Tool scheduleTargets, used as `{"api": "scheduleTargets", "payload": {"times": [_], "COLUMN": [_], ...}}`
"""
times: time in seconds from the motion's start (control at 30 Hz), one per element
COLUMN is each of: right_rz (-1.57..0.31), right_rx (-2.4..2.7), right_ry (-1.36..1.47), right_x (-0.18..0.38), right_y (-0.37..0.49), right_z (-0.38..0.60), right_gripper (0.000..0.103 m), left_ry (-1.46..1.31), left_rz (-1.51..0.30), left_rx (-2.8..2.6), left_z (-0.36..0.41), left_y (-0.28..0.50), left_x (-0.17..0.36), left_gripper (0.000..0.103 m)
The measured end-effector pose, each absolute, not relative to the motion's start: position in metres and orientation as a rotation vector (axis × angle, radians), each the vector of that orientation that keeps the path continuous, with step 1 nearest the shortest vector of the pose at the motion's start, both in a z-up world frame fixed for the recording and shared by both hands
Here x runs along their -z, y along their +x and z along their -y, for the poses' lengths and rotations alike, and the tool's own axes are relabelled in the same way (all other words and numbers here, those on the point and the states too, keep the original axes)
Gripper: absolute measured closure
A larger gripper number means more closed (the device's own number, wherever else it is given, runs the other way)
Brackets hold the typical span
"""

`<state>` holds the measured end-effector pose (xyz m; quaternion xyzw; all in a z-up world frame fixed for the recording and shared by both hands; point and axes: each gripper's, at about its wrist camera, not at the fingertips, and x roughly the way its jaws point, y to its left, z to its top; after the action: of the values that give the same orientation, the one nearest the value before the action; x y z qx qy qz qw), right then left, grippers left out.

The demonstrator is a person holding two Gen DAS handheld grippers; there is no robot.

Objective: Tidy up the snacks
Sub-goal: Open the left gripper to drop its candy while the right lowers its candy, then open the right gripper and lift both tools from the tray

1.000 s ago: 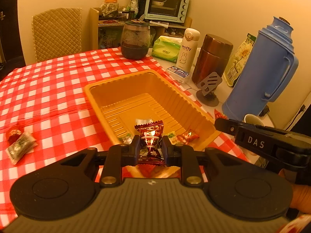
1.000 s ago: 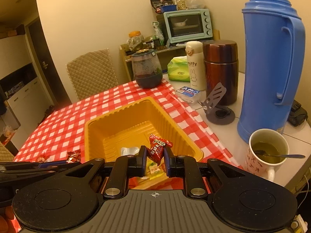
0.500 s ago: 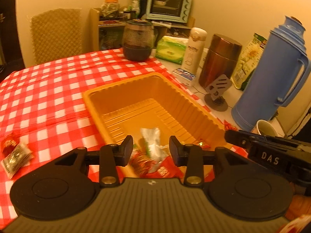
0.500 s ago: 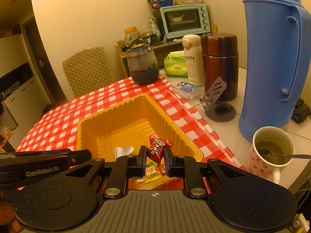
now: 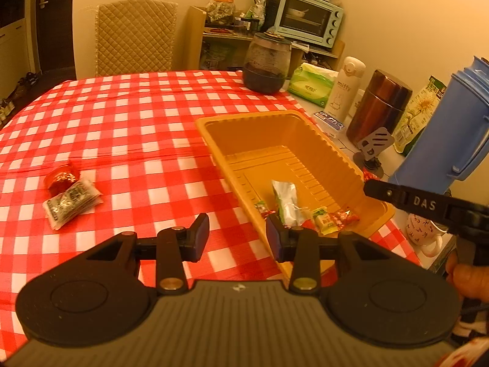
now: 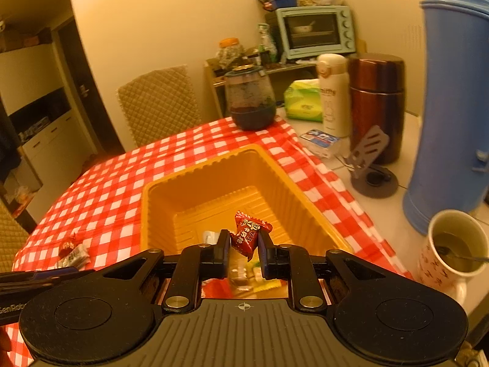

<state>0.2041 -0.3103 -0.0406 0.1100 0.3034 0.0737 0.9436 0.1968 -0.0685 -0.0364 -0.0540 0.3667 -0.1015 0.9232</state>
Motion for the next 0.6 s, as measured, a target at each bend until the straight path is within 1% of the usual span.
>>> {"api": "scheduleTargets", "payload": {"times": [0.03, 0.07, 0.1, 0.17, 0.6], "right_rz": [-0.620, -0.622, -0.619, -0.609, -0.652], "right_rx": [-0.164, -0.174, -0.174, -0.175, -0.118], "right_ry": [0.216, 0.213, 0.216, 0.232, 0.286], "right_x": [0.041, 0.041, 0.040, 0.038, 0.030], "right_y": [0.206, 0.208, 0.208, 0.206, 0.152], "right_z": [0.309, 0.307, 0.308, 0.310, 0.307], "right_gripper": [0.083, 0.076, 0.063, 0.052, 0.051], "left_ry": [-0.112, -0.112, -0.111, -0.103, -0.100], "left_rz": [-0.752, -0.753, -0.753, -0.756, -0.755], "left_rx": [0.204, 0.201, 0.198, 0.190, 0.157], "left_z": [0.068, 0.066, 0.065, 0.062, 0.038], "left_y": [0.196, 0.195, 0.193, 0.190, 0.150], "left_x": [0.037, 0.036, 0.036, 0.036, 0.027], "left_gripper": [0.066, 0.066, 0.066, 0.066, 0.060]}}
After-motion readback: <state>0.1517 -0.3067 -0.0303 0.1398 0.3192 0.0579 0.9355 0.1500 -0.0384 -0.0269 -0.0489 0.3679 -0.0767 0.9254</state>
